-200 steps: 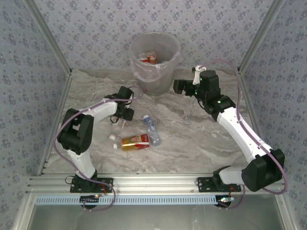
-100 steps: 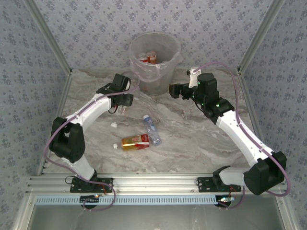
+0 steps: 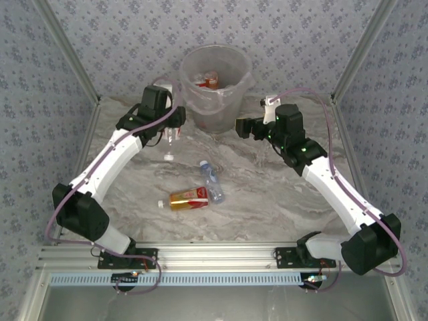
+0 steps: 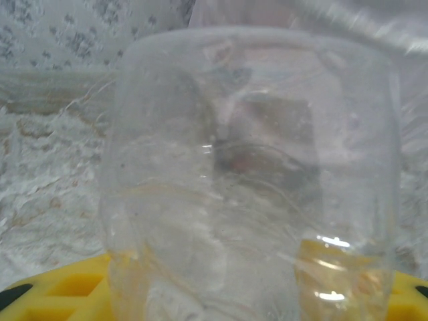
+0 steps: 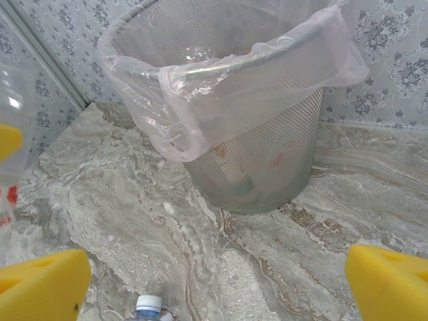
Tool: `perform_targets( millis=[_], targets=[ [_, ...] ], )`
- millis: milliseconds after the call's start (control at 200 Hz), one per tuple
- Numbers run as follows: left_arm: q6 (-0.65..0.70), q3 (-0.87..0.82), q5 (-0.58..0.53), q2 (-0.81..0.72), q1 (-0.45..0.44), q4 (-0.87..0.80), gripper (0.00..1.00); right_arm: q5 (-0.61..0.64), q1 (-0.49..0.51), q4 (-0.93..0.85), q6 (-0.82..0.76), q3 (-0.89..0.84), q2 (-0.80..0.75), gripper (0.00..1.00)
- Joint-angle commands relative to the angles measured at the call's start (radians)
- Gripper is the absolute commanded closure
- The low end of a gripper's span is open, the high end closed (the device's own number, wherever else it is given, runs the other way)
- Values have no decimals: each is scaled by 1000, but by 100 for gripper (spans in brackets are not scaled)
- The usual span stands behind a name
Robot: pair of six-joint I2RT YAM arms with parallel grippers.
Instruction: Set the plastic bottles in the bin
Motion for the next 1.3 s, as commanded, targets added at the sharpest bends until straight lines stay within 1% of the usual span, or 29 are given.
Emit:
perform_targets(
  millis=[0,160,325,465,575,735,865,994,1134,1194,1294],
  targets=[
    [-80,95,79,-9,-11,76,46,23,9,28,-20,-8,-32,0],
    [-109,192,110,17,-39,164,46,66,14,55,-2,-29,-45,0],
    [-160,234,174,30,-57,297,46,90,14,91,14,-77,-90,0],
    [-182,261,175,45,-71,390,46,109,13,65,10,-89,-120,0],
    [-212,258,174,57,-72,507,46,125,14,53,7,-104,-153,0],
    [-275,253,125,97,-71,678,45,147,14,40,3,-123,-201,0],
    [-313,285,89,159,-72,753,45,160,13,20,2,-132,-234,0],
    [-284,358,29,238,-73,762,45,174,12,9,6,-152,-267,0],
    [-197,410,-73,320,-68,818,45,185,12,2,17,-172,-304,0],
    [-184,433,-75,361,-56,842,44,191,12,0,24,-179,-315,0],
    [-192,556,-54,437,-41,829,44,198,12,-8,32,-189,-331,0]
  ],
)
